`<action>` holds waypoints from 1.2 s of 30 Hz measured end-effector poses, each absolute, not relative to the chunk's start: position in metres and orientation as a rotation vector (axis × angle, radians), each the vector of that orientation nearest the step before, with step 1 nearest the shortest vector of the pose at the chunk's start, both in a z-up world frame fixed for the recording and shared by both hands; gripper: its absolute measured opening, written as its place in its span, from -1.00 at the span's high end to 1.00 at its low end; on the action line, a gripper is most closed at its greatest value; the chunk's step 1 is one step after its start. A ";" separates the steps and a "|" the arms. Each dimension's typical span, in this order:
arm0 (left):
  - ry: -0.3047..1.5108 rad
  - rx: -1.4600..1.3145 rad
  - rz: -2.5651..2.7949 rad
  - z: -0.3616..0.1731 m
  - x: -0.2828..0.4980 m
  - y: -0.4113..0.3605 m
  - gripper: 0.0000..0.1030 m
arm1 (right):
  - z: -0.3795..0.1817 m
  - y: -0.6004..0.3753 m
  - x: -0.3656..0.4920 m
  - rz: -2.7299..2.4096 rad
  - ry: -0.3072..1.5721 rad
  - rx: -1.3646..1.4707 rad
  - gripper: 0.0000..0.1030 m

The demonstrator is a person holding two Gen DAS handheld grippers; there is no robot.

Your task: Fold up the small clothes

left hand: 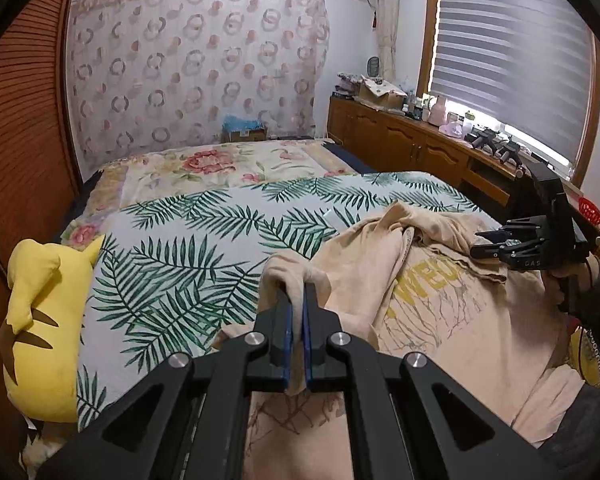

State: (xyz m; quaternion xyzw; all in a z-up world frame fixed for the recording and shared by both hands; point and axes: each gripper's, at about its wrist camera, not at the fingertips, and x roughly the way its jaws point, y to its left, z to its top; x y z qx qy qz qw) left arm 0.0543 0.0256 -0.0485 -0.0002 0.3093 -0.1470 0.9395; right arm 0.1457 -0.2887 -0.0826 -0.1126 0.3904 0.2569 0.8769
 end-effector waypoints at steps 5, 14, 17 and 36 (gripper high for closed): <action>0.608 -0.018 -0.295 -0.046 0.051 0.029 0.97 | -0.087 -0.287 0.149 0.536 0.819 -0.268 0.89; 0.519 -0.064 -0.271 -0.021 -0.011 0.054 0.97 | -0.019 -0.333 0.105 0.552 0.632 -0.163 0.94; 0.539 -0.068 -0.269 -0.027 -0.033 0.061 0.97 | -0.007 -0.353 0.082 0.557 0.622 -0.145 0.94; 0.635 -0.022 -0.224 -0.043 -0.015 0.085 0.32 | -0.027 -0.400 0.056 0.486 0.730 -0.092 0.63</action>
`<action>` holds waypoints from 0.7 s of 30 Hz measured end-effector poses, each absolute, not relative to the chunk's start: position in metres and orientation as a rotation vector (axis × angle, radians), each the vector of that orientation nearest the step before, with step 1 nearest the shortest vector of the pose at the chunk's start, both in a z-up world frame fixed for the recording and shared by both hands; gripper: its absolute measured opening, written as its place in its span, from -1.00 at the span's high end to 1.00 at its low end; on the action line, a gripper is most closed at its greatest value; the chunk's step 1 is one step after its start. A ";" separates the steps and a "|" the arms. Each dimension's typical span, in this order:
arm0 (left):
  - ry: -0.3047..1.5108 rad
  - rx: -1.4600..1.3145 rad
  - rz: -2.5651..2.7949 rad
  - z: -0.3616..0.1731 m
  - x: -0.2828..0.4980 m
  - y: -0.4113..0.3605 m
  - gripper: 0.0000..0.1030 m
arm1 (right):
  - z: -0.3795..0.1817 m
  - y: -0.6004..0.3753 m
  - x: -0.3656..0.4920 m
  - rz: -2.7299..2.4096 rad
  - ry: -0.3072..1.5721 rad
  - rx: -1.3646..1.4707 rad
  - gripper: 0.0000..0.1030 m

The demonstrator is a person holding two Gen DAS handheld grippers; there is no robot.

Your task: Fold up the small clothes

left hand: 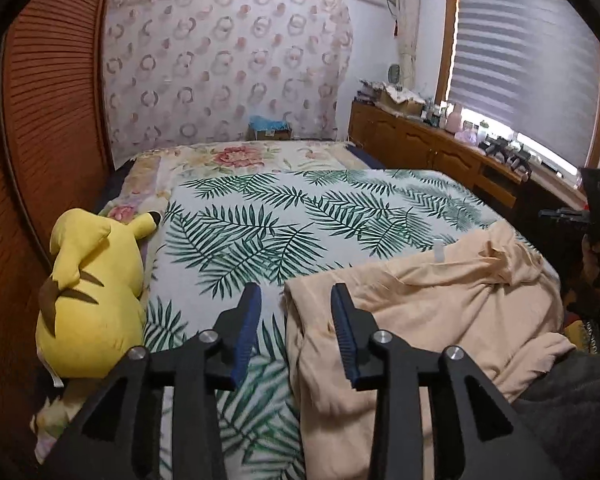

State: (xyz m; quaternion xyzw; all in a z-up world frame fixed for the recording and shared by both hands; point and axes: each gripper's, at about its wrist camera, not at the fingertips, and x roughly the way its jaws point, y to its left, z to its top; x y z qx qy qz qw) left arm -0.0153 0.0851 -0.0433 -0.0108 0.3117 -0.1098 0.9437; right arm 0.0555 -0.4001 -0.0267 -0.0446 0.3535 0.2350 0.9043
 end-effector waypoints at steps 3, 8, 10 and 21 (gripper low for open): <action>0.671 -0.028 -0.223 -0.050 0.007 0.083 0.32 | -0.026 -0.397 0.070 0.449 0.713 -0.118 0.27; 0.719 -0.050 -0.214 -0.064 0.044 0.086 0.32 | -0.036 -0.390 0.098 0.441 0.734 -0.128 0.13; 0.738 -0.046 -0.209 -0.070 0.054 0.086 0.32 | -0.043 -0.386 0.109 0.442 0.750 -0.135 0.04; 0.865 -0.016 -0.254 -0.101 0.069 0.069 0.32 | -0.091 -0.376 0.143 0.444 0.884 -0.138 -0.21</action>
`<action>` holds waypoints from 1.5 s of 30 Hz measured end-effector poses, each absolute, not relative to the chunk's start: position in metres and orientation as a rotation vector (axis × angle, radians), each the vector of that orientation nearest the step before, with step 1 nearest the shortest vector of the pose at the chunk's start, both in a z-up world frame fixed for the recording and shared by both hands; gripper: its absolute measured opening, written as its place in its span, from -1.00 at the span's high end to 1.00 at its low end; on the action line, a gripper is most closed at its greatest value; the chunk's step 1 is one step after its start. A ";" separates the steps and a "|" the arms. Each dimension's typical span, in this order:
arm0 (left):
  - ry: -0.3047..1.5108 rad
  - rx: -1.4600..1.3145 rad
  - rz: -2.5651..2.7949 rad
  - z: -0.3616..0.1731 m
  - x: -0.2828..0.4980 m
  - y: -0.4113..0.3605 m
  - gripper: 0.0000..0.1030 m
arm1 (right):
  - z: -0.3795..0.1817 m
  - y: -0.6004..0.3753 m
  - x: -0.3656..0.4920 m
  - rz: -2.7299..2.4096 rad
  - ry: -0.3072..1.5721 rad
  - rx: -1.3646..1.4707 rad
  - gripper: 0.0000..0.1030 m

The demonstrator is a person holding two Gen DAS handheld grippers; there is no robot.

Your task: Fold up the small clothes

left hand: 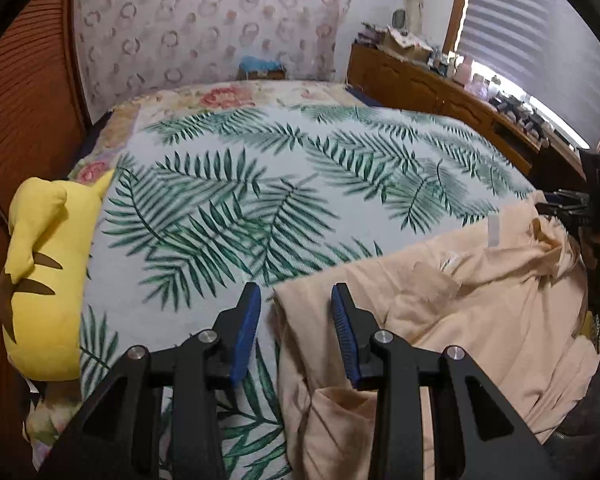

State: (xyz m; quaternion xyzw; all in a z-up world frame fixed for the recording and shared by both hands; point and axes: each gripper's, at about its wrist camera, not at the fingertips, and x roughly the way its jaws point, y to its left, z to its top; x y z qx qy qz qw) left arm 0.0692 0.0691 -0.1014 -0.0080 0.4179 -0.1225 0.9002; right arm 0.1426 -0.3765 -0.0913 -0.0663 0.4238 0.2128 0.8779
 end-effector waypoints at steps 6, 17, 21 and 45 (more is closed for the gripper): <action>0.894 -0.036 -0.268 -0.108 0.072 0.068 0.32 | -0.096 -0.374 0.143 0.438 0.894 -0.144 -0.24; 0.916 -0.036 -0.275 -0.113 0.078 0.069 0.33 | -0.100 -0.367 0.142 0.443 0.906 -0.170 -0.22; 0.876 -0.069 -0.336 -0.108 0.070 0.065 0.93 | -0.098 -0.359 0.138 0.502 0.930 -0.156 0.56; -0.051 -0.097 -0.346 0.241 -0.056 0.101 0.97 | 0.236 -0.377 -0.011 0.481 0.114 -0.118 0.92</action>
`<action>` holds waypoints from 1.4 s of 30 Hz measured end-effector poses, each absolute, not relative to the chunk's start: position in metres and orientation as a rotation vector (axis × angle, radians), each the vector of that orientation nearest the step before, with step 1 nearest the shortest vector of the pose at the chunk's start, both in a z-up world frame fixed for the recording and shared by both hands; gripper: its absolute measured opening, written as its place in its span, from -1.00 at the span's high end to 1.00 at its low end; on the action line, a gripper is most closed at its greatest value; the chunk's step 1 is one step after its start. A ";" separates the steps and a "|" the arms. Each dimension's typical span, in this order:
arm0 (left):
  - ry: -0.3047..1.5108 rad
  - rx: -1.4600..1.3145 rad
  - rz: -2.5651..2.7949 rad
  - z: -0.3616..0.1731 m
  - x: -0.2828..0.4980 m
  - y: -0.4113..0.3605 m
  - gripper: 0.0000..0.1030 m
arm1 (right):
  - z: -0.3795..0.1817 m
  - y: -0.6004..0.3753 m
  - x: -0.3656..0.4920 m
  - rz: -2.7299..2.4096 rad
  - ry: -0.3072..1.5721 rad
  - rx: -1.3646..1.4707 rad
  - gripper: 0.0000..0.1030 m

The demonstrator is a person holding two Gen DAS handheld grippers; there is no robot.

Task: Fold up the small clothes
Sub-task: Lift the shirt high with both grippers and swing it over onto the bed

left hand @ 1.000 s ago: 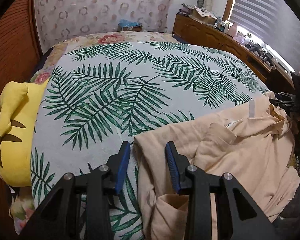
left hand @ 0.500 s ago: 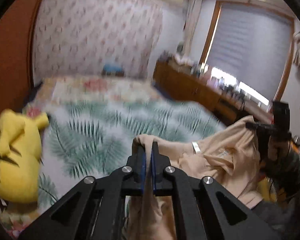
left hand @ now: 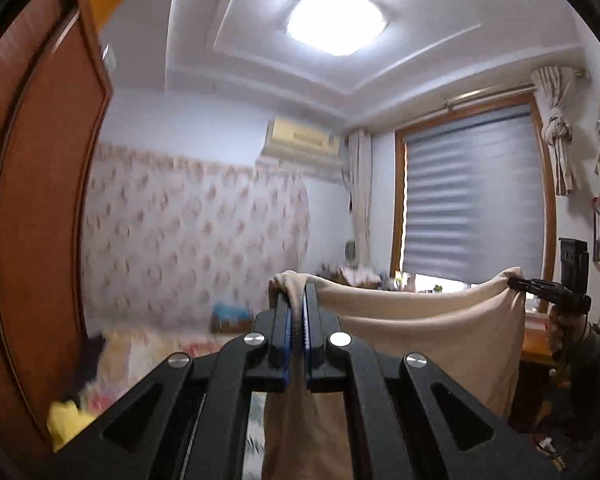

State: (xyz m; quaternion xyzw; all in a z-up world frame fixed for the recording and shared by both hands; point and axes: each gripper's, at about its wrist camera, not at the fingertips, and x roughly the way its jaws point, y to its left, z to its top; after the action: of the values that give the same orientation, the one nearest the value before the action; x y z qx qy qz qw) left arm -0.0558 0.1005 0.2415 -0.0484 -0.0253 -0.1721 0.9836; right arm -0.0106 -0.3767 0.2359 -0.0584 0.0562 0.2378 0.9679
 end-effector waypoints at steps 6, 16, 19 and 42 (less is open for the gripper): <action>-0.128 -0.013 -0.289 0.291 -0.070 0.103 0.97 | 0.309 -0.371 -0.036 0.455 -0.025 -0.184 0.92; -0.169 0.040 -0.221 0.312 -0.088 0.113 0.97 | 0.349 -0.363 -0.053 0.448 -0.092 -0.228 0.92; -0.167 0.047 -0.214 0.309 -0.092 0.115 0.97 | 0.348 -0.362 -0.058 0.453 -0.095 -0.236 0.92; 0.089 0.042 -0.108 0.246 0.060 0.113 0.97 | 0.299 -0.338 0.071 0.411 0.114 -0.279 0.92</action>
State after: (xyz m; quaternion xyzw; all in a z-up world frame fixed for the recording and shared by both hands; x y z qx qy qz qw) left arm 0.0603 0.1126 0.2459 0.0212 0.0445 -0.0540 0.9973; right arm 0.0713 -0.3382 0.2985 -0.1379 0.0564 0.2034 0.9677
